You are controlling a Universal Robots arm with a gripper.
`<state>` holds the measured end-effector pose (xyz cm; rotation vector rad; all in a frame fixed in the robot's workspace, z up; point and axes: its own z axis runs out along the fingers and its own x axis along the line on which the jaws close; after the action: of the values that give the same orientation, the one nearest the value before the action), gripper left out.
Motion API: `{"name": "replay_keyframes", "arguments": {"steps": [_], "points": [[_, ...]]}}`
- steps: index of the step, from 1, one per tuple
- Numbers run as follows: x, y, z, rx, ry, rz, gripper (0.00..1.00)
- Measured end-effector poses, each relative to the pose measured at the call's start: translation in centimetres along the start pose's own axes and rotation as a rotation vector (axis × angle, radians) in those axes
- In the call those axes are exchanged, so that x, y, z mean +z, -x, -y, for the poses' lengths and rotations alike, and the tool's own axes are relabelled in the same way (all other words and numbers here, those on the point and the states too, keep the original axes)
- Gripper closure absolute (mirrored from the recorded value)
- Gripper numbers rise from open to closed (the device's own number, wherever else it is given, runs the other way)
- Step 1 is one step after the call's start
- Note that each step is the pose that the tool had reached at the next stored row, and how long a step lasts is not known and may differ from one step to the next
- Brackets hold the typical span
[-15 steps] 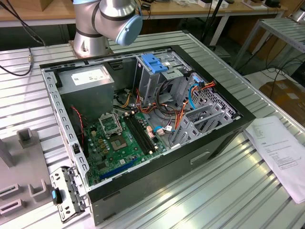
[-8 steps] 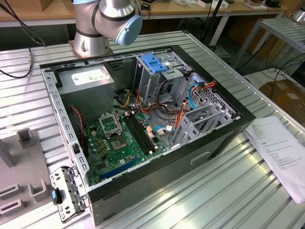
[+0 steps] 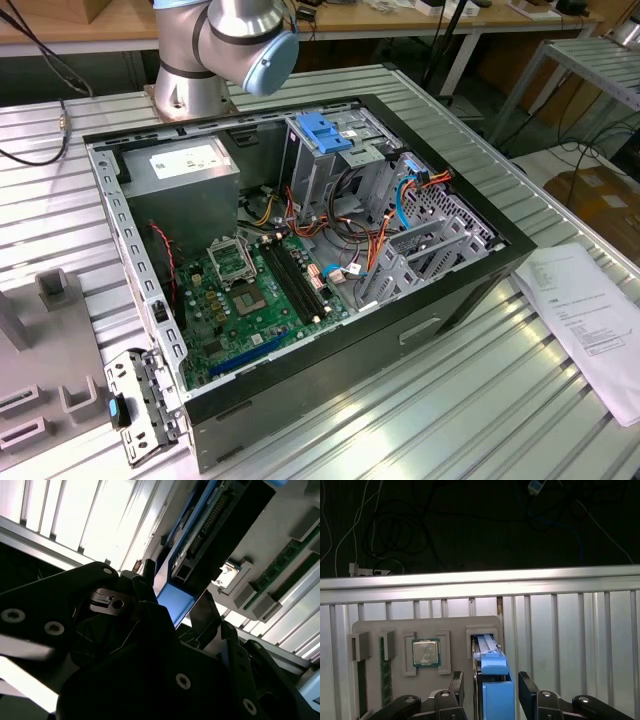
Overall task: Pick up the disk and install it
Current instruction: 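Pick up the disk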
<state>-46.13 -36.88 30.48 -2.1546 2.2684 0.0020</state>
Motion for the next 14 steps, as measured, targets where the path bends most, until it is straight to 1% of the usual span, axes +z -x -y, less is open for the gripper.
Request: {"name": "replay_keyframes", "arguments": {"steps": [6, 9, 10, 14], "points": [[0.57, 0.11, -0.22, 0.0, -0.0007, 0.0001, 0.45], [0.6, 0.11, -0.22, 0.0, -0.0008, 0.0001, 0.46], [0.6, 0.11, -0.22, 0.0, -0.0008, 0.0001, 0.53], [0.63, 0.11, -0.22, 0.0, -0.0015, 0.0001, 0.53]]}}
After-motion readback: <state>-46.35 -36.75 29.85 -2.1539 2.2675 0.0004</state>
